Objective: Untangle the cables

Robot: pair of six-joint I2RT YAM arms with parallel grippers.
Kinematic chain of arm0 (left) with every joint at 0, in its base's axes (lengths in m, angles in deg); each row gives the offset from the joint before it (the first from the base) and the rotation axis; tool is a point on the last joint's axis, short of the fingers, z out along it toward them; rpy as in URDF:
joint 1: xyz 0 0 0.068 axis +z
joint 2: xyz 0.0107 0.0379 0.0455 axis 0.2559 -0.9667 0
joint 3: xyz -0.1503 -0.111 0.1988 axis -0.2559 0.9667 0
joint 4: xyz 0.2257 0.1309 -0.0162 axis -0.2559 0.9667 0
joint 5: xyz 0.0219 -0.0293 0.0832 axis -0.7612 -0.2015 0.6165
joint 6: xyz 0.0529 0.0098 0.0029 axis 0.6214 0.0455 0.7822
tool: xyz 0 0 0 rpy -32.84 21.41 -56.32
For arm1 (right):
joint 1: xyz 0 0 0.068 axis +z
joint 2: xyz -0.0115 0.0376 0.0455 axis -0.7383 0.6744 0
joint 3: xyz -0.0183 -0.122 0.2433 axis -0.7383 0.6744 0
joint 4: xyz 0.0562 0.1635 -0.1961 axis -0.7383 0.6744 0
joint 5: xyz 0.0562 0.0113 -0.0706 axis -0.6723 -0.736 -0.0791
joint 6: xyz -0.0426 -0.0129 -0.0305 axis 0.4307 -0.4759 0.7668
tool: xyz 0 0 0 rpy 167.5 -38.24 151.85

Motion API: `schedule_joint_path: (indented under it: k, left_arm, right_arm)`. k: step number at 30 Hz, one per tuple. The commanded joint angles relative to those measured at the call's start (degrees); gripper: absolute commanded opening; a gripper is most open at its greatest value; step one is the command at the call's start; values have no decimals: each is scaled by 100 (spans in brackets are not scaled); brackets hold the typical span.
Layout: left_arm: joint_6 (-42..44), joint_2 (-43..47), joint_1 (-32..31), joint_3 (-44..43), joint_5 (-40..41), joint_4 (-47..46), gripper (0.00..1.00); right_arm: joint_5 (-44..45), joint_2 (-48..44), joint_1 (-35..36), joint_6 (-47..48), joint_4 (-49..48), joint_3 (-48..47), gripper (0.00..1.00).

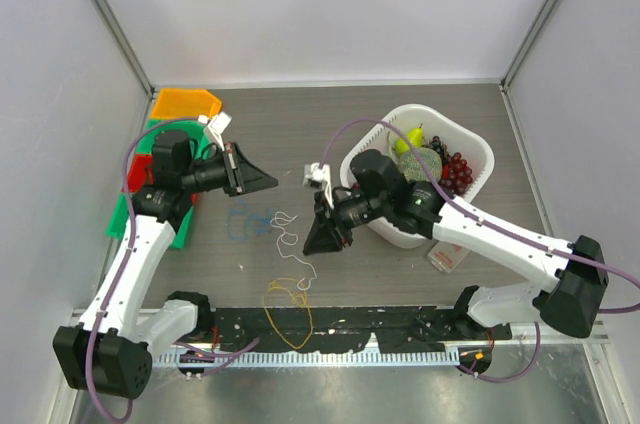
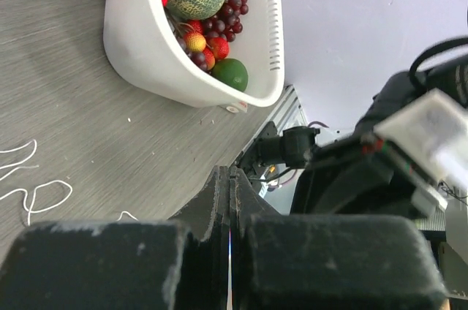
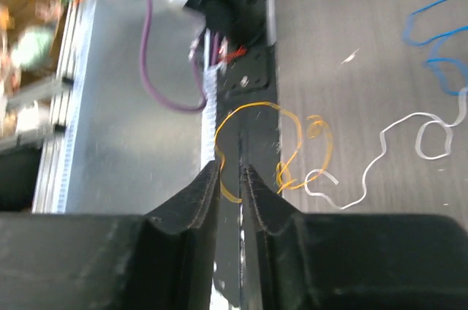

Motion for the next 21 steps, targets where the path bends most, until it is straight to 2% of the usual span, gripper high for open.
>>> schedule_joint_path:
  k: [1, 2, 3, 5, 7, 10, 11, 13, 16, 19, 21]
  left_arm:
    - [306, 157, 12, -127, 135, 136, 0]
    - [341, 201, 12, -100, 284, 250, 2]
    - [341, 245, 12, 5, 381, 295, 5]
    - [280, 298, 3, 216, 495, 321, 18]
    - [419, 342, 3, 296, 933, 732, 29]
    - [473, 491, 3, 410, 1855, 1226, 45]
    - [403, 579, 3, 454, 2181, 1314, 48]
    - [350, 702, 3, 445, 2865, 1621, 51]
    - [201, 948, 3, 480, 3807, 1903, 57]
    - [87, 1124, 3, 621, 3854, 1842, 61]
    - [95, 1124, 3, 665, 3661, 1816, 61]
  right_arm:
    - [788, -164, -334, -1254, -1570, 146, 26]
    - [1521, -155, -387, -1360, -1570, 172, 35]
    - [1920, -103, -535, -1465, -1544, 163, 37]
    - [2064, 54, -642, -1319, -1159, 119, 43]
    - [2054, 257, -432, -1019, -648, 40, 48]
    - [2565, 310, 77, -1219, -987, 687, 52]
    - [2652, 337, 174, -1647, -1225, 856, 53]
    - [2645, 485, 438, -2297, -1866, 1331, 52]
    - [2995, 723, 1367, -2714, -2893, 1736, 52]
    - [3014, 1214, 2141, -2610, -3632, 1728, 53]
    - [2952, 1610, 2424, -2381, -3705, 1536, 54]
